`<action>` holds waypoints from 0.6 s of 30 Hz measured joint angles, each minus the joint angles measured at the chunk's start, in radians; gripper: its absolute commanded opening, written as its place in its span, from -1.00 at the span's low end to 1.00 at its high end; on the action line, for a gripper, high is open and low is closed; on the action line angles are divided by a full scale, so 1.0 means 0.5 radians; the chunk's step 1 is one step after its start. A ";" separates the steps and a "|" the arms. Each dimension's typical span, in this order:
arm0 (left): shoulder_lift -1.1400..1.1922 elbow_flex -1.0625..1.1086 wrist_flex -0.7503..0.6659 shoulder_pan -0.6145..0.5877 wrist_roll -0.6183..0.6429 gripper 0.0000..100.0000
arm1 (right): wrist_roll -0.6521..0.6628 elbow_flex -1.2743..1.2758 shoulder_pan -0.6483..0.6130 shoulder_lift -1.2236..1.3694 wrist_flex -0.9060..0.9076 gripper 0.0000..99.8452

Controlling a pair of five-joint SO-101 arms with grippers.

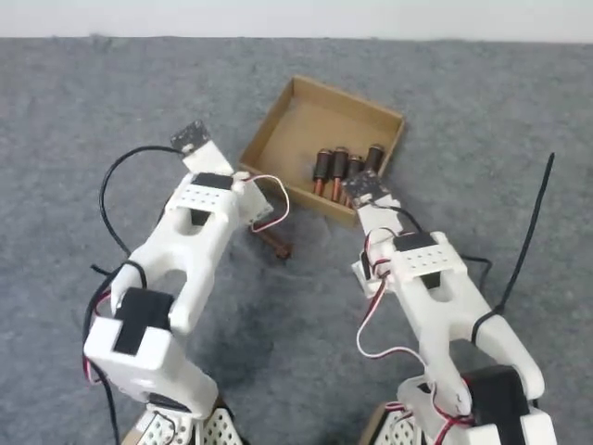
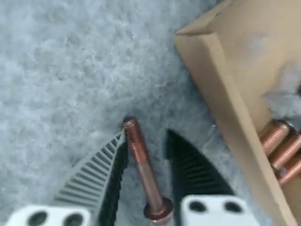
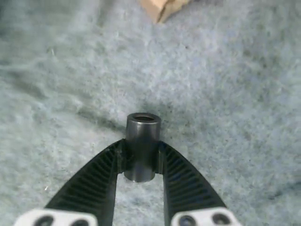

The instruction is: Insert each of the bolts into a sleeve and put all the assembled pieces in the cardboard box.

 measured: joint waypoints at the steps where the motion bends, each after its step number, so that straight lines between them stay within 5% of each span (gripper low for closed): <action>1: 0.025 -0.003 0.000 -0.003 0.021 -0.60 | 0.000 0.000 0.000 0.000 0.000 -0.99; 8: 0.135 -0.043 0.000 -0.015 0.040 -0.64 | 0.000 0.000 -0.003 0.000 0.000 -0.99; 13: 0.233 -0.175 0.095 -0.025 0.040 -1.00 | 0.003 0.000 -0.003 0.000 0.000 -0.99; 18: 0.319 -0.316 0.212 -0.018 0.040 -0.98 | 0.003 0.000 -0.003 0.000 0.000 -0.99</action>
